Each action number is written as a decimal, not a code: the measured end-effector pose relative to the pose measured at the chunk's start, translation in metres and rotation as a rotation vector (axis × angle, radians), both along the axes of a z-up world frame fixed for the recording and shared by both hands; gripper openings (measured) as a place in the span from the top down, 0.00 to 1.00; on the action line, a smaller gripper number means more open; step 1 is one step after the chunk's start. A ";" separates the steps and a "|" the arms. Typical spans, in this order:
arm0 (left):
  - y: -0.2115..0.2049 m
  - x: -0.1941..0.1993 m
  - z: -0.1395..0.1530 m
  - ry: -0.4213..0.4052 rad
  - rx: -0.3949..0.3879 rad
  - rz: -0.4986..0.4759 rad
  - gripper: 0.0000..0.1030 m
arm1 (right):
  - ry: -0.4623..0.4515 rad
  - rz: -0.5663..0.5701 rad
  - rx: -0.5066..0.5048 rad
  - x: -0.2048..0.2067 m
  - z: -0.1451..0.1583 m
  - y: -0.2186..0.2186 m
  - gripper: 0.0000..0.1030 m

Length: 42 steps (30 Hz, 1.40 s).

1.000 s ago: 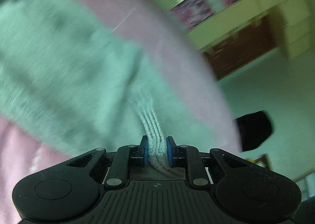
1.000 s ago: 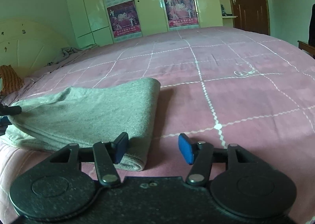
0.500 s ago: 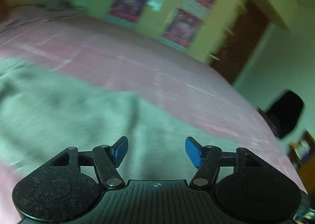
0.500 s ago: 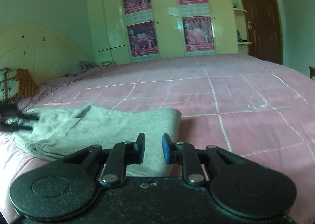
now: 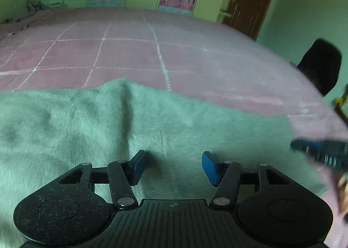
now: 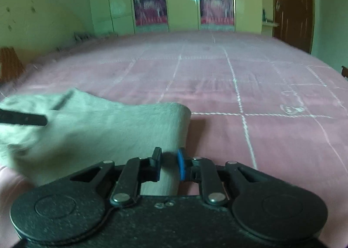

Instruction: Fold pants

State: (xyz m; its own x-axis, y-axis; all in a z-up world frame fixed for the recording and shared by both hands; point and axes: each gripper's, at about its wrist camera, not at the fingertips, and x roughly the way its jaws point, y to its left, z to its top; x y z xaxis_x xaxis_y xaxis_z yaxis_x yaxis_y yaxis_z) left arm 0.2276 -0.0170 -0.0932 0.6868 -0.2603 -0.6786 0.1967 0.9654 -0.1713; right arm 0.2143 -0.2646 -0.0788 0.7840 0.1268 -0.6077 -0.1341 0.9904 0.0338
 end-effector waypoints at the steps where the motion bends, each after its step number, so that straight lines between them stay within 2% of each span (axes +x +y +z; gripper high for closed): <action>1: 0.001 0.002 0.005 -0.011 0.023 0.011 0.44 | 0.030 -0.008 -0.022 0.018 -0.002 0.002 0.82; 3: 0.000 0.013 0.016 -0.022 0.027 0.024 0.44 | 0.048 -0.035 -0.010 0.042 -0.002 0.000 0.82; 5: 0.000 0.026 0.007 0.032 0.054 0.047 0.44 | 0.038 -0.051 0.035 0.058 0.003 -0.006 0.81; 6: 0.001 0.030 0.000 0.062 0.041 0.048 0.44 | 0.048 -0.058 0.040 0.064 0.003 -0.007 0.80; 9: 0.003 0.026 -0.006 0.024 0.031 0.053 0.44 | 0.075 -0.052 0.010 0.069 -0.010 -0.003 0.76; 14: -0.001 0.013 -0.003 0.010 0.069 0.053 0.43 | 0.060 -0.055 0.034 0.052 -0.010 -0.006 0.73; 18: -0.005 -0.006 0.001 0.007 0.095 0.036 0.43 | 0.068 -0.043 0.015 0.035 -0.010 -0.008 0.60; 19: -0.003 0.000 -0.002 0.003 0.104 0.030 0.43 | 0.069 -0.042 0.015 0.031 -0.011 -0.010 0.57; 21: -0.005 -0.008 -0.001 -0.004 0.119 0.025 0.43 | 0.071 -0.045 0.022 0.020 -0.011 -0.012 0.54; 29: -0.002 -0.046 -0.004 -0.031 0.117 0.032 0.43 | 0.055 -0.028 -0.020 -0.035 -0.013 -0.003 0.54; 33: 0.005 -0.072 0.000 -0.068 0.107 0.032 0.43 | 0.041 -0.037 -0.004 -0.060 -0.013 -0.004 0.52; 35: 0.023 -0.093 0.007 -0.120 0.071 0.066 0.43 | -0.020 -0.049 0.046 -0.075 -0.009 -0.011 0.47; 37: 0.047 -0.109 0.012 -0.154 0.046 0.118 0.43 | -0.071 -0.068 0.085 -0.089 -0.006 -0.023 0.33; 39: 0.079 -0.124 0.016 -0.173 0.024 0.187 0.42 | -0.053 -0.106 0.096 -0.091 -0.008 -0.033 0.33; 42: 0.134 -0.142 0.025 -0.203 -0.047 0.341 0.31 | -0.040 -0.145 0.171 -0.086 -0.009 -0.044 0.34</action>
State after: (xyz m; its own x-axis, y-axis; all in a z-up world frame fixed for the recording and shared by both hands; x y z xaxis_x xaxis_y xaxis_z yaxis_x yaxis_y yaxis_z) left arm 0.0856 0.1168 -0.0677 0.8579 -0.0219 -0.5133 -0.0990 0.9733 -0.2070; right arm 0.1283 -0.3082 -0.0881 0.8244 0.1096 -0.5554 0.0046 0.9797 0.2002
